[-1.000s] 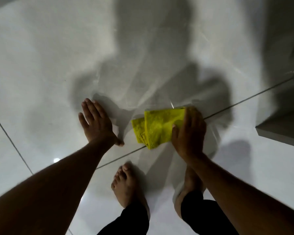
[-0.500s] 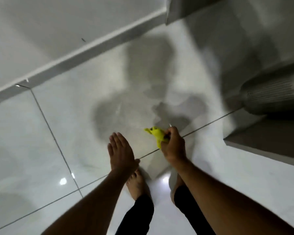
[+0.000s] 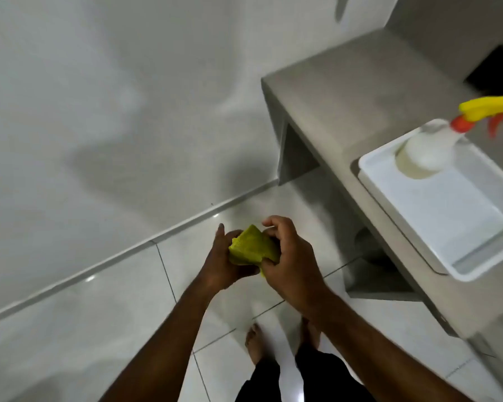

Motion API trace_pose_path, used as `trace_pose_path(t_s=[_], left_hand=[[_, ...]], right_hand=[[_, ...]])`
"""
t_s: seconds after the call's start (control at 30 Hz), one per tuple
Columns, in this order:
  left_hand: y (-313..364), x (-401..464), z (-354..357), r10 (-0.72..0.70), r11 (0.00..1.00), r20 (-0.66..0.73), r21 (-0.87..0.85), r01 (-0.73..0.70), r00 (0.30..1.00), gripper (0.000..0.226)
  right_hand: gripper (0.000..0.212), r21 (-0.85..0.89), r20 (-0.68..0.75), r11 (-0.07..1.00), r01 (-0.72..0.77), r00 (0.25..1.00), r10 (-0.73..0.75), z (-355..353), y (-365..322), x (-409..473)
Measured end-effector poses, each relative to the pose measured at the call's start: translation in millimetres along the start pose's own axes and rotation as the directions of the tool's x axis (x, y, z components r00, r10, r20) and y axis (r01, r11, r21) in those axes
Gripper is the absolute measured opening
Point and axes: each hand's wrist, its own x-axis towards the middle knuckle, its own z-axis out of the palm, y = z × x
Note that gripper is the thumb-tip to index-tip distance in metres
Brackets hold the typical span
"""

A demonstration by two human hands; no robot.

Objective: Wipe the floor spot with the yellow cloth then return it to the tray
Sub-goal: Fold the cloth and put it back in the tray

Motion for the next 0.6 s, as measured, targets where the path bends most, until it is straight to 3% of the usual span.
trace_pose_path(t_s=[0.1,0.17,0.33,0.43,0.6], left_hand=[[34.6,-31.3,-8.9,0.04,0.992,0.073,-0.118,-0.031,0.996,0.051],[49.2,-39.6,-5.3,0.057,0.974,0.125,-0.226,-0.027,0.991,0.032],[72.4,-45.1,13.3,0.124,0.91,0.244,-0.415,-0.012,0.962,0.045],[90.2,-42.7,33.5,0.154,0.878,0.279,-0.479,-0.002,0.948,0.052],[130.7,-29.2,79.3,0.196,0.904,0.301,-0.424,-0.053,0.933,0.051]], right_hand=[[0.059,0.028,-0.039,0.995,0.1,0.994,-0.099,-42.6,-46.2,-13.8],[0.052,0.059,-0.092,0.99,0.127,0.988,-0.121,-67.5,-63.5,-18.0],[0.045,0.106,-0.18,0.987,0.121,0.979,-0.101,-115.9,-76.5,-27.9],[0.044,0.169,-0.309,0.981,0.094,0.95,-0.038,-148.9,-74.5,-41.4],[0.05,0.256,-0.454,0.966,0.035,0.887,0.088,-202.7,-45.4,-51.7]])
